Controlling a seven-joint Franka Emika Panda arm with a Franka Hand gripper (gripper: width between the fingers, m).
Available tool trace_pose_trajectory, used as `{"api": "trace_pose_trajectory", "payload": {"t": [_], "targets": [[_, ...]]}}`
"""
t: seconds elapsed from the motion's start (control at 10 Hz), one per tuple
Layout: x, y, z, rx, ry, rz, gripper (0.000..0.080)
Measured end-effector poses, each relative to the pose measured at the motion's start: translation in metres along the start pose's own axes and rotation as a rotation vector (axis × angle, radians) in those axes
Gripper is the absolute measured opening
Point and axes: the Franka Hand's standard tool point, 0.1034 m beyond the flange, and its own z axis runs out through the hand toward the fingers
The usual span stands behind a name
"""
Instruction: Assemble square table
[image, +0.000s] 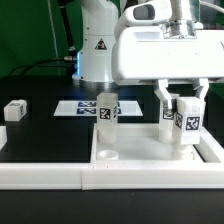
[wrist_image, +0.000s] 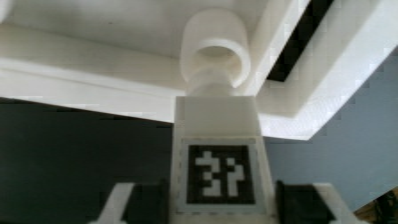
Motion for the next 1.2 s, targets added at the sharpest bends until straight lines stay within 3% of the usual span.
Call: {"api": "trace_pose_trajectory", "payload": {"t": [0.2,0.3,0.5,0.9,1.2], "targets": [[0.002,-0.004,-0.001,0.000,0.019,0.018,0.0290],[0.001,-0.013,0.000,-0.006,0.037,0.027,0.0290],[0.001,-0.008,0.000,-0.014,0.036,0.002,0.0290],[0.001,-0.003,-0.010,-0.006,-0.021,0.008,0.0290],[-0.005,0.000,-0.005,-0.008,-0.034,0.009,0.0290]]}}
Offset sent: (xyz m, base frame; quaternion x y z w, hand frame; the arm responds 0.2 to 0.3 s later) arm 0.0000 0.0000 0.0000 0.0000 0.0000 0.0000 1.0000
